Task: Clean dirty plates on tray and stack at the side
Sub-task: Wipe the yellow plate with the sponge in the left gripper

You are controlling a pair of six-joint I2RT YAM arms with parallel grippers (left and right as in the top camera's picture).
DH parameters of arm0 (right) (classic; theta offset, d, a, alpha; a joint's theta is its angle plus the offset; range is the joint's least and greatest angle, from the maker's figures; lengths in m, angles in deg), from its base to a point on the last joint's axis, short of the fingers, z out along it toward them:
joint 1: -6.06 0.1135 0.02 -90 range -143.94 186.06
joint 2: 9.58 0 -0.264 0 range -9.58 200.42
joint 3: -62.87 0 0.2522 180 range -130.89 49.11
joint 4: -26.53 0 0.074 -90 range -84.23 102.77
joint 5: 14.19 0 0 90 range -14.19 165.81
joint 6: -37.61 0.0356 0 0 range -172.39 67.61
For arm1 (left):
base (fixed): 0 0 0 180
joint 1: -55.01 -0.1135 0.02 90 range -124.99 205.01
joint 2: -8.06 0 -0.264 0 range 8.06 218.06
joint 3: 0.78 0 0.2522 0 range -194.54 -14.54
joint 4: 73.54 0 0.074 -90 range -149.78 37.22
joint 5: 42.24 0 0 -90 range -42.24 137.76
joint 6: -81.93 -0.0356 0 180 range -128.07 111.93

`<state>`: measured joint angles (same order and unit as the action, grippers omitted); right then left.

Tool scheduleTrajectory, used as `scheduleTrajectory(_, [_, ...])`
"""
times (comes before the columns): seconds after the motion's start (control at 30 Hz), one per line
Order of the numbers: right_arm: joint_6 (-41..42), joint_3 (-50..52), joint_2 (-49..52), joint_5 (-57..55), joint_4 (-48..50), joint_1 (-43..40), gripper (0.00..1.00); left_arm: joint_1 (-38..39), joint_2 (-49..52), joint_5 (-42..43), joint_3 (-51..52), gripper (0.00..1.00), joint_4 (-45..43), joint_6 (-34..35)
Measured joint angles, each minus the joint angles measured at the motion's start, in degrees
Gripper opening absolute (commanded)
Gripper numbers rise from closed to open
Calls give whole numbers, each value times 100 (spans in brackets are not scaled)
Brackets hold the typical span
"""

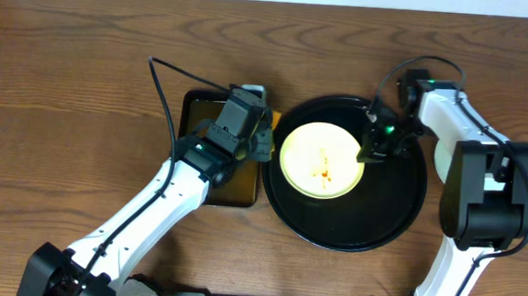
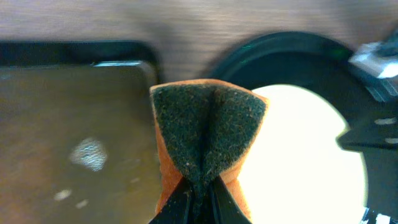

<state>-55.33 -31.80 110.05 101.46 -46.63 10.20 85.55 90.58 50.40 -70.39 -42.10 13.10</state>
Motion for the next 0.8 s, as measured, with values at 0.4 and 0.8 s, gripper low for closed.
scheduleTrajectory(0.4, [376, 0, 0, -341, -37, 599, 1, 1082, 883, 350, 2, 8, -890, 181])
scheduleTrajectory(0.8, [400, 0, 0, -382, -61, 660, 1, 1690, 1928, 365, 2, 8, -1408, 833])
